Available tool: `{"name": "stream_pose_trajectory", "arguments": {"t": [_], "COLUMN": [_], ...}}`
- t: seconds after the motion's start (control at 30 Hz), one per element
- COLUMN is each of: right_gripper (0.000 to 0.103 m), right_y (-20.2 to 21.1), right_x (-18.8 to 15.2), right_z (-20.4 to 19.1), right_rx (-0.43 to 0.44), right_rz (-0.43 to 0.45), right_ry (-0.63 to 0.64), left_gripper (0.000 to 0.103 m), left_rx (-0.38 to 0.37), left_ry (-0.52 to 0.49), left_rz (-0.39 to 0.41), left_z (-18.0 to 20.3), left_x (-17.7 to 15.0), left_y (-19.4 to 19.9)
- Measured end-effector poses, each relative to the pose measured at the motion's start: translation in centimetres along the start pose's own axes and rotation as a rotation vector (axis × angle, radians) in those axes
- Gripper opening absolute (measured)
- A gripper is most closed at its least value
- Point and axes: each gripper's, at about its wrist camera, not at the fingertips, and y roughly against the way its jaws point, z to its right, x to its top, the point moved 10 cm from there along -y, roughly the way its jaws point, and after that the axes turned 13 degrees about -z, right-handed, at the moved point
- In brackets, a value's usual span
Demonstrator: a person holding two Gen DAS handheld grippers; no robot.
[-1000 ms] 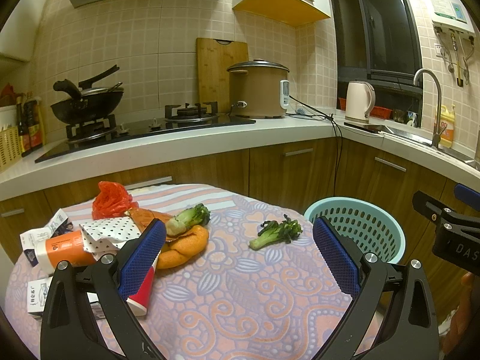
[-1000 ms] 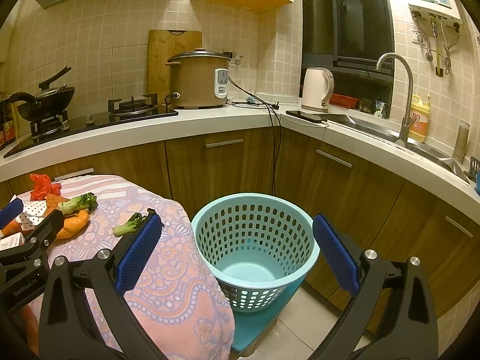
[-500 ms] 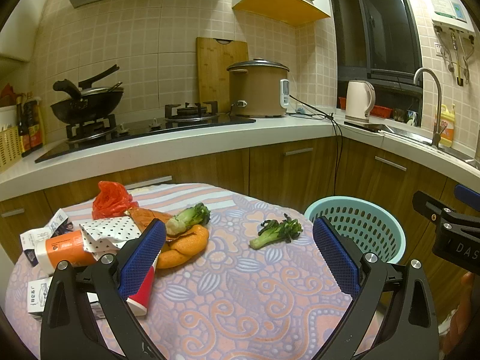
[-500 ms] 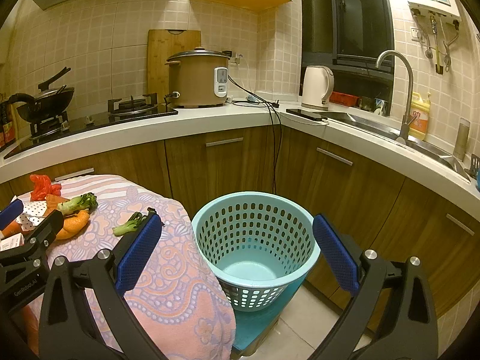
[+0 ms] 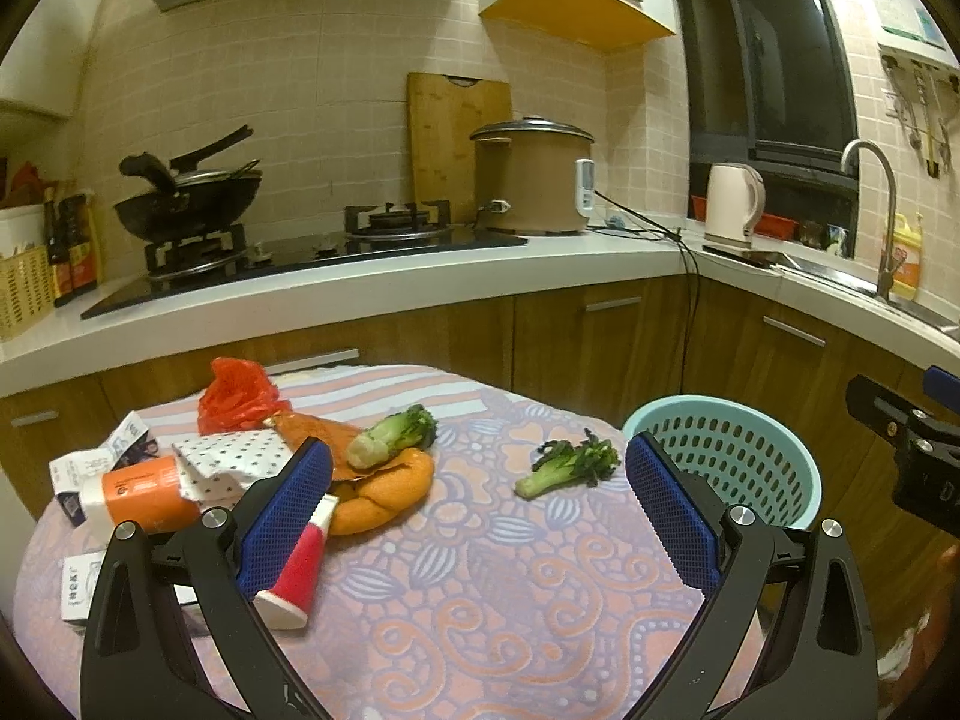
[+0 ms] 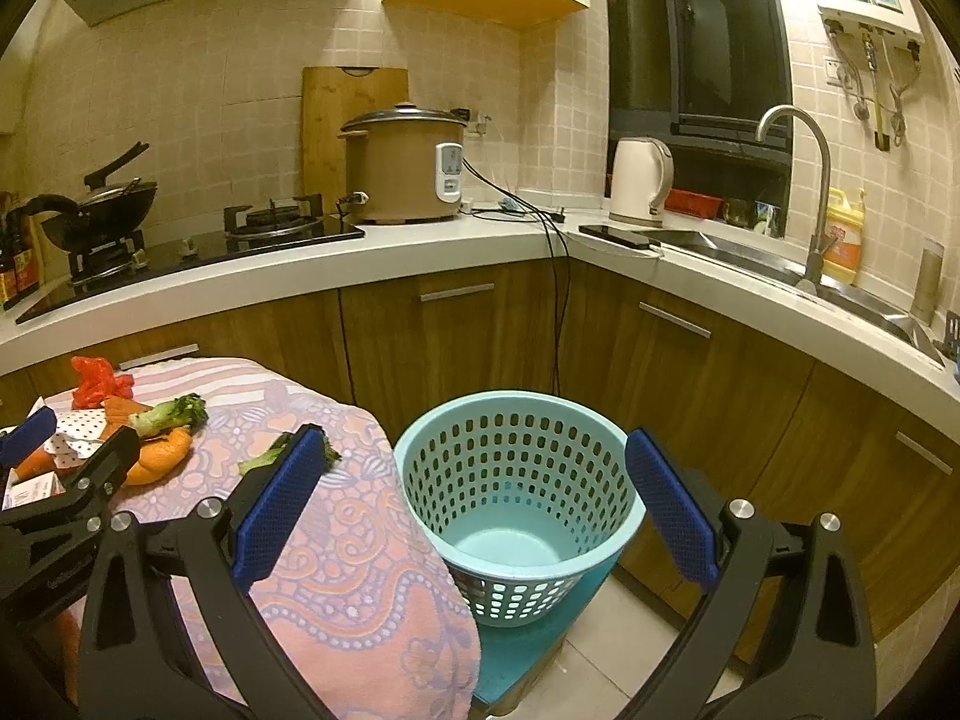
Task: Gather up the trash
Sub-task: 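Lower the left tool onto the orange snack wrapper and close on it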
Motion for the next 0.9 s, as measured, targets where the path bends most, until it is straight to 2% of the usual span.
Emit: {"name": "stream_pose_trajectory", "arguments": {"t": [0.2,0.33,0.47,0.63,0.77,0.9], "right_gripper": [0.077,0.061,0.053,0.052,0.052,0.052], "right_y": [-0.1,-0.7,-1.1,-1.8,-2.3,-2.4], "right_x": [-0.4,-0.6,-0.7,-1.8,-3.1,-3.9], "right_z": [-1.9,-3.8,-5.5,-7.7,-9.6,-10.7], "right_rx": [0.044,0.083,0.146,0.199,0.224,0.235], "right_rz": [-0.018,-0.046,-0.073,-0.118,-0.151,-0.168], "right_ry": [0.033,0.079,0.088,0.097,0.125,0.145], "left_gripper": [0.095,0.095,0.095,0.095,0.095,0.095], "left_rx": [0.018,0.067,0.145,0.180,0.156,0.111], "left_ry": [0.066,0.074,0.080,0.148,0.191,0.210], "left_rz": [0.018,0.027,0.006,-0.074,-0.152,-0.234], "left_z": [-2.8,-5.2,-8.9,-13.9,-16.3,-16.6], "left_x": [0.0,-0.5,-1.6,-4.9,-8.0,-10.8], "left_y": [2.7,5.1,7.5,8.8,8.7,7.9]}}
